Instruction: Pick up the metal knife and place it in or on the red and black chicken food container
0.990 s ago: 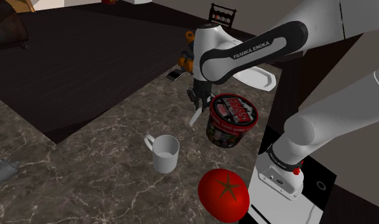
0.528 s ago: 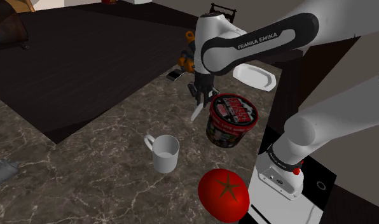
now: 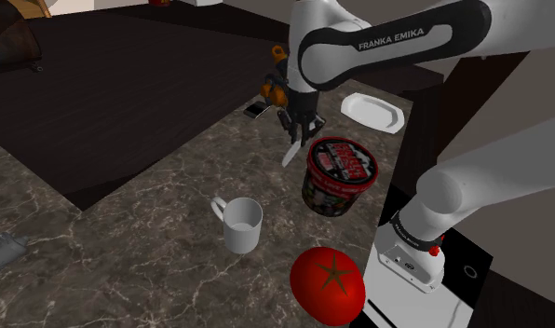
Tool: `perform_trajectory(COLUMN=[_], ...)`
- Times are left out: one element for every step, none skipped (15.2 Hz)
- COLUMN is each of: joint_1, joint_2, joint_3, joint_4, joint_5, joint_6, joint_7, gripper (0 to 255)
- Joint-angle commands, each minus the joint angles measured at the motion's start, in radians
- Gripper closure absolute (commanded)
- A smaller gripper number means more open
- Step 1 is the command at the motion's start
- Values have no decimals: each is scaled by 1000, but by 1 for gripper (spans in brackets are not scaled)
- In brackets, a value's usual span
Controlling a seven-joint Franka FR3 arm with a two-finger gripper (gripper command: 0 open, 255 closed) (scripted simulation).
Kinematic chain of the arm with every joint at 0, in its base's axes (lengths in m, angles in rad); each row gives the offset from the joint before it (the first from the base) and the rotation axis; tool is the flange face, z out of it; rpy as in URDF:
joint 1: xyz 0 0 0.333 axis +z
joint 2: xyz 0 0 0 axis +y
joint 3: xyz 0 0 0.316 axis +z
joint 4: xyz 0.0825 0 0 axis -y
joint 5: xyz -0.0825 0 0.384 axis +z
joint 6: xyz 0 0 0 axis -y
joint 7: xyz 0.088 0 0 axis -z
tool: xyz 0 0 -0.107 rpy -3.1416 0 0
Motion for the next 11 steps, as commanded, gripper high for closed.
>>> perform_trajectory(joint_1=[2,3,3,3,4,4,4,4,4,3,3], joint_2=[-14,-20,-25,-30,-35,-39,-43,-47,-51,-54,-57], joint_3=[-8,-12,-15,-19,-23,-27,-30,-34,-37,-40,-44], joint_4=[17,26,36,46,55,66,76,86,97,108,119], joint_5=[2,2,2,1,1,0,0,-1,-2,-2,-3], joint_6=[-31,-45,-60,-75,-89,-103,-118,-132,-146,-160,-174], joint_7=[-2,-4,-5,-6,-7,-8,-9,-10,-10,-11,-11], gripper=[255,255,255,255,255,255,255,255,255,255,255])
